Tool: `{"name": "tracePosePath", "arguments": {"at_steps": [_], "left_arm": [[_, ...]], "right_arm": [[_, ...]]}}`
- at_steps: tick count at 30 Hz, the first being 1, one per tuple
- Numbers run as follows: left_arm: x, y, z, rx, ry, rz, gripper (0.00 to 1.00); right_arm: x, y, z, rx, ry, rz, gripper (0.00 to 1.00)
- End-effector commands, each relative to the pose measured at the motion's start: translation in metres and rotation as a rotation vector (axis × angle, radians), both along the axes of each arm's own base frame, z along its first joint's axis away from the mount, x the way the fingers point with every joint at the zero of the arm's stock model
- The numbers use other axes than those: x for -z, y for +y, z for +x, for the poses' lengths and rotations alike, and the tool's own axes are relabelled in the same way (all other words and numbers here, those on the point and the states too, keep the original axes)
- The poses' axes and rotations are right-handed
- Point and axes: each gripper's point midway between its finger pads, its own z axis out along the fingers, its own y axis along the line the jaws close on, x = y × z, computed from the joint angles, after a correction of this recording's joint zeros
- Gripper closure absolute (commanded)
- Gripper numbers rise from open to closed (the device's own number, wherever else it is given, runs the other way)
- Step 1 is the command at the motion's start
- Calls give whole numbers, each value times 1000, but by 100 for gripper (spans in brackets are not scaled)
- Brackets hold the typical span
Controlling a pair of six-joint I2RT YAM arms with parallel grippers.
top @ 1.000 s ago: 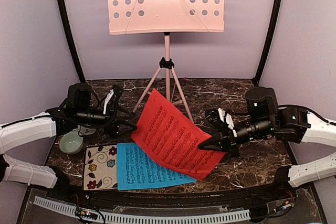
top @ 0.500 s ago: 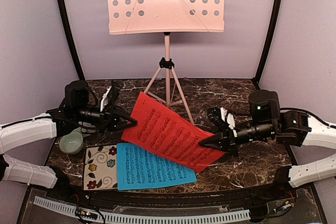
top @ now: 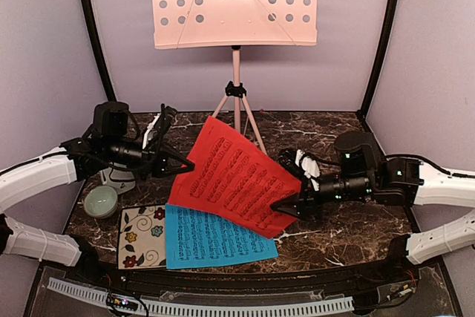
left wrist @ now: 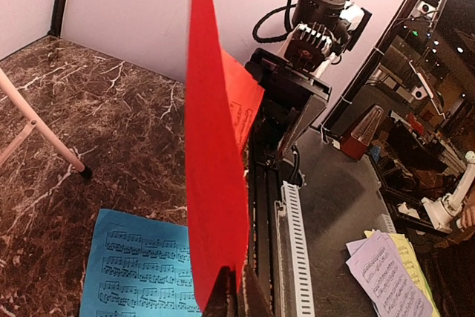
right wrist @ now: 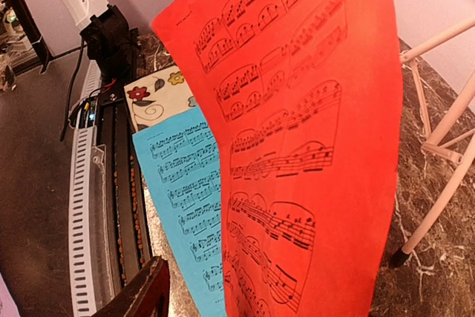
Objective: Set up the instrument practice props
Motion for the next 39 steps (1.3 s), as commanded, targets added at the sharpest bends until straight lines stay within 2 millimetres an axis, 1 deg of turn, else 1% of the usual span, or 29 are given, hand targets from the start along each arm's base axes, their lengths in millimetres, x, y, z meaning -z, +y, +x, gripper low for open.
{"name": "tracePosePath", "arguments": {"at_steps": [1,4,7,9,12,13,16,20,23,25,28,30,33,34,35,36,39], "left_arm": [[5,-3,1,7,35,93,100],[7,-7,-2,33,55,123,100],[2,-8,-9,79,67,114,100],[-3,-8,-17,118,74,98,100],[-15,-6,-30,176,78,53,100],[-19,-5,-34,188,80,37,100],[-26,-4,-42,223,91,4,100],[-21,-6,-40,234,130,27,100],[-23,-8,-43,283,169,5,100],[-28,-7,-47,300,164,-10,100],[-35,-3,-54,310,154,-24,100],[-36,-1,-57,313,151,-24,100],[-31,1,-57,298,143,-7,100],[-28,-2,-64,321,144,2,100],[-26,-3,-66,329,145,7,100],[-25,-4,-68,334,143,12,100],[-22,-5,-72,335,138,40,100]], "right_arm": [[-30,13,12,30,-39,39,43],[-29,17,18,42,-36,0,44],[-25,22,18,23,-25,-36,44],[-22,22,16,9,-18,-52,42],[-11,16,14,4,-23,-81,32],[-8,13,14,10,-26,-88,29],[-2,7,12,13,-28,-98,28],[-1,7,7,-13,-39,-80,27],[2,6,11,-5,-63,-91,26],[5,2,14,13,-71,-106,23],[3,-4,15,27,-72,-91,15],[-1,-7,13,19,-63,-68,12],[-11,-6,9,-15,-54,-21,11],[-14,-5,6,-30,-52,-7,8],[-16,-4,5,-40,-51,-1,5],[-16,-5,5,-42,-53,-5,1],[-11,-10,13,6,-58,-46,0]]}}
